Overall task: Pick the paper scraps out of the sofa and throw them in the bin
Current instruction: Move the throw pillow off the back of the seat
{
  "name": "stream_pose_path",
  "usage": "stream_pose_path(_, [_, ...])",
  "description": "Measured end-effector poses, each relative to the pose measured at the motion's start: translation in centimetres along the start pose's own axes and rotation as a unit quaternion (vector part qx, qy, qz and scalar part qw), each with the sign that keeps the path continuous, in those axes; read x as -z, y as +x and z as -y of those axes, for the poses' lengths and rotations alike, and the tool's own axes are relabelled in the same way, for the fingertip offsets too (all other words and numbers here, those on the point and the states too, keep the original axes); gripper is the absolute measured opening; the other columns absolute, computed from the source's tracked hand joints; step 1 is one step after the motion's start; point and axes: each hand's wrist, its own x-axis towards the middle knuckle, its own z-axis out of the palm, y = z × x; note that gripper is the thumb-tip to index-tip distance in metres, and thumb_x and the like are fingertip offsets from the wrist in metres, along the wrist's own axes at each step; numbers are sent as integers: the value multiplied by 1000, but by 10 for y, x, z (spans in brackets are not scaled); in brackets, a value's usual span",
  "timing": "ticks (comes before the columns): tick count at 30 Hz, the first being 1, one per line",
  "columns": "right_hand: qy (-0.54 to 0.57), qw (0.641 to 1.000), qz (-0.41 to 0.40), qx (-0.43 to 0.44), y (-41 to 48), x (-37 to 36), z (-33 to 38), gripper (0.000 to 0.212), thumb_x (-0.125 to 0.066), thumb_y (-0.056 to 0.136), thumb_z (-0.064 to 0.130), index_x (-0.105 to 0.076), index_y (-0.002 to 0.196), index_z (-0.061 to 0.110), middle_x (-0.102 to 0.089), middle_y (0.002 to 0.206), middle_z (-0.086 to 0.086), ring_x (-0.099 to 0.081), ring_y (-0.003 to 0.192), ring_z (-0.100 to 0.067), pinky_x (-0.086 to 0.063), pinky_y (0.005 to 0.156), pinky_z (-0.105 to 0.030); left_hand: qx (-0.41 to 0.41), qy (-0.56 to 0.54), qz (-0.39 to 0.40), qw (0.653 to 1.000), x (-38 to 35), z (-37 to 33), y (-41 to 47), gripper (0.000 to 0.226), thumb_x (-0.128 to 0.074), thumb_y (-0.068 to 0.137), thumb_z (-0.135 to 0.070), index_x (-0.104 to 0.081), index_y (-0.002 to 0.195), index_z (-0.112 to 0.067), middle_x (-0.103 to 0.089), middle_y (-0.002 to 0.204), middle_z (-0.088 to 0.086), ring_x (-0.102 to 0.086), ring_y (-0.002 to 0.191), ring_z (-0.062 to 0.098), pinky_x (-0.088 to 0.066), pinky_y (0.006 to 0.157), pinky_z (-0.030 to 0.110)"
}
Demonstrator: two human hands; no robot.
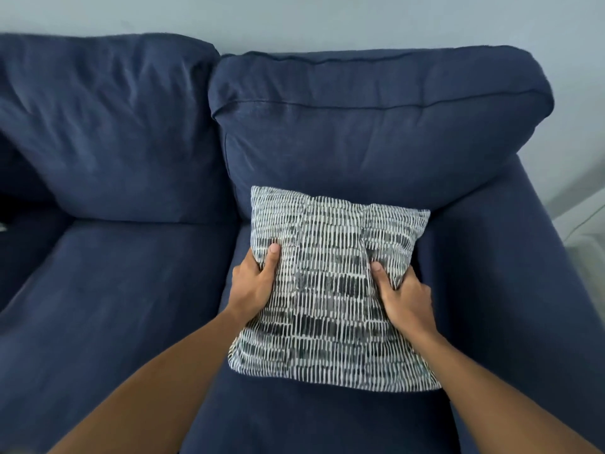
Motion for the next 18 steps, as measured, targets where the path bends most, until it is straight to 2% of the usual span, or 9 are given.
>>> stream_pose_path(2, [-21, 999, 15, -28, -18, -4, -12, 96, -31, 74, 92, -52, 128, 16, -65, 84, 5, -62, 78, -13, -53, 80, -39, 41, 1, -3, 999, -2, 12, -20, 71, -40, 92, -70, -57, 115, -6, -44, 61, -13, -47, 59, 8, -45, 66, 35])
stream_pose_path(4, [-34, 997, 34, -52, -34, -10, -25, 105, -27, 70, 96, -50, 131, 14, -65, 83, 0, -64, 78, -17, -55, 82, -43, 76, 5, -4, 997, -6, 27, -36, 79, -39, 87, -77, -55, 99, -1, -39, 58, -11, -39, 53, 8, -40, 60, 34])
stream_pose_path(6, [-37, 996, 50, -68, -46, -14, -36, 103, -27, 69, 97, -51, 127, 15, -65, 80, -1, -65, 72, -16, -57, 79, -43, 101, 13, -1, 995, -9, 38, -50, 95, -38, 85, -80, -50, 113, 10, -41, 60, -8, -41, 55, 9, -39, 60, 34])
stream_pose_path(8, [-39, 995, 61, -73, -55, -19, -46, 100, -29, 71, 95, -52, 126, 14, -65, 79, 1, -65, 70, -14, -57, 77, -41, 119, 19, 3, 993, -12, 45, -61, 102, -36, 84, -81, -46, 121, 13, -53, 67, 8, -57, 66, 21, -45, 65, 41])
stream_pose_path(9, [-40, 994, 64, -73, -59, -20, -48, 98, -30, 72, 93, -53, 125, 14, -65, 81, 2, -64, 71, -13, -56, 78, -40, 124, 19, 5, 992, -14, 48, -65, 102, -35, 83, -82, -47, 122, 11, -61, 82, 20, -64, 82, 34, -49, 73, 47])
stream_pose_path(11, [-40, 994, 68, -72, -62, -25, -55, 91, -31, 74, 90, -54, 123, 17, -64, 86, 4, -60, 74, -12, -53, 79, -38, 135, 16, 12, 991, -19, 55, -69, 103, -33, 82, -83, -47, 126, 9, -61, 112, 32, -58, 109, 47, -49, 89, 52])
stream_pose_path(13, [-37, 994, 77, -73, -62, -29, -60, 86, -32, 76, 88, -54, 122, 19, -63, 92, 4, -57, 77, -13, -50, 79, -36, 145, 24, 15, 989, -24, 61, -70, 106, -31, 80, -85, -47, 129, 7, -59, 122, 32, -54, 118, 46, -46, 95, 54])
stream_pose_path(18, [-26, 993, 85, -73, -62, -43, -76, 84, -31, 73, 92, -55, 118, 25, -65, 97, 5, -63, 91, -22, -51, 89, -42, 166, 41, 24, 985, -34, 82, -69, 112, -26, 76, -92, -43, 139, -1, -58, 130, 24, -52, 124, 40, -42, 104, 54])
